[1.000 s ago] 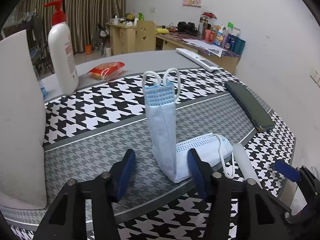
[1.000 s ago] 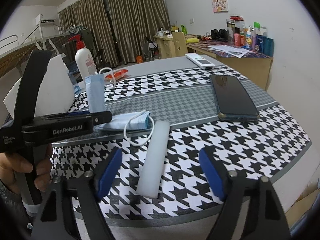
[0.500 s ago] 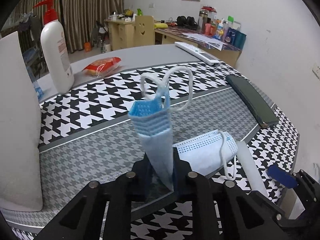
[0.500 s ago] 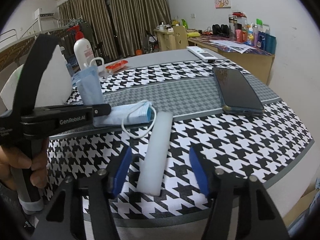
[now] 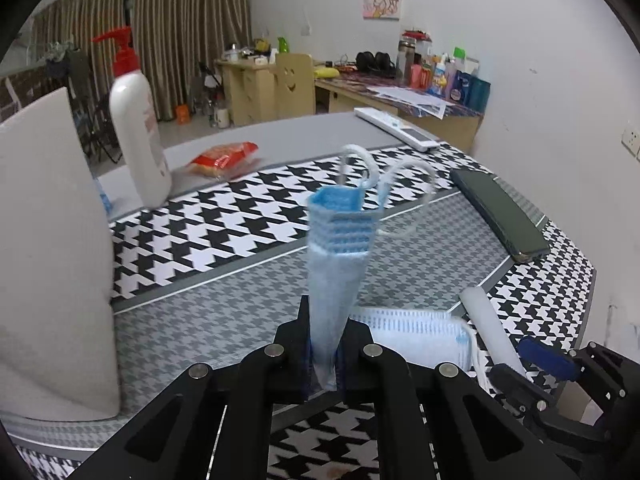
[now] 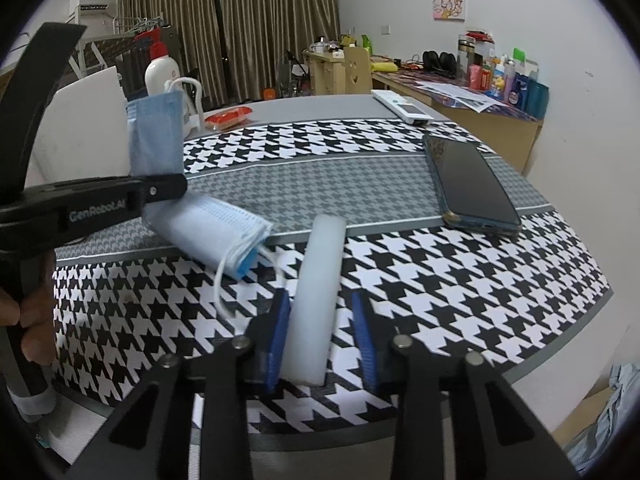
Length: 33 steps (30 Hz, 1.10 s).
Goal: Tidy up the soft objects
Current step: 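Grasp the blue face mask with the left tool while the right tool grasps the white foam tube, then lift and carry the mask and foam tube over the white foam box with both tools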
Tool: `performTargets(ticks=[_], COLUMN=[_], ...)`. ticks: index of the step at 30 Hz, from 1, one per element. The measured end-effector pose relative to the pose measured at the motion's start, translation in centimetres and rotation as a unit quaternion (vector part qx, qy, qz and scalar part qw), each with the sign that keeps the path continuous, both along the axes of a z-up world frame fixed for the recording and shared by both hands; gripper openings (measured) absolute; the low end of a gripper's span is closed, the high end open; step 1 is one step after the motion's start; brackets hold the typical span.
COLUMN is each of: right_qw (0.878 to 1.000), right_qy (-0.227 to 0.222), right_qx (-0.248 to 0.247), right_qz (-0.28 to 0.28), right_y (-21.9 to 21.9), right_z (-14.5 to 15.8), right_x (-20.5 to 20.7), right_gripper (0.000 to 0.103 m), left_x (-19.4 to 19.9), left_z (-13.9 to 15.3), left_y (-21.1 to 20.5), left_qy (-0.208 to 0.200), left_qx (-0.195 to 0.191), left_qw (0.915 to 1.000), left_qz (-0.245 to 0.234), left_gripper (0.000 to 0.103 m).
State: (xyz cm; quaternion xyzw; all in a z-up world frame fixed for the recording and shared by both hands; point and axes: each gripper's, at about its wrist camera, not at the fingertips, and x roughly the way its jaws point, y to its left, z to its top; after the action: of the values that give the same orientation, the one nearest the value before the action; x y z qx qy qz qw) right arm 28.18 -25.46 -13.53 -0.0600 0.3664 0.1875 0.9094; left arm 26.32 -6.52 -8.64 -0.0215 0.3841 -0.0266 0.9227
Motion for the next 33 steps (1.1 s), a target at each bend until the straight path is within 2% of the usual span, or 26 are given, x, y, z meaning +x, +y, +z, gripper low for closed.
performTargets(ticks=[1, 10, 24, 33], right_qw=[1.000, 1.000, 0.999, 0.998], right_qy=[0.000, -0.001, -0.030, -0.050], right_qx=[-0.001, 0.004, 0.016, 0.025], right_qz=[0.003, 0.002, 0.005, 0.016], right_y=[0.1, 0.1, 0.4, 0.9], right_z=[0.0, 0.6, 3.1, 4.7], right_x=[-0.1, -0.2, -1.0, -1.9], right_gripper=[0.027, 0.019, 0.019, 0.019], left_x=[-0.2, -1.7, -4.2, -6.1], left_z=[0.1, 1.0, 2.9, 4.4], left_y=[0.2, 1.2, 2.5, 3.4], left_qy=[-0.002, -0.017, -0.046, -0.072], left_qx=[-0.001, -0.007, -0.017, -0.008], left_qw=[1.0000, 0.9998, 0.9988, 0.9974], left_qz=[0.001, 0.003, 0.004, 0.010], left_gripper=[0.009, 0.009, 0.009, 0.009])
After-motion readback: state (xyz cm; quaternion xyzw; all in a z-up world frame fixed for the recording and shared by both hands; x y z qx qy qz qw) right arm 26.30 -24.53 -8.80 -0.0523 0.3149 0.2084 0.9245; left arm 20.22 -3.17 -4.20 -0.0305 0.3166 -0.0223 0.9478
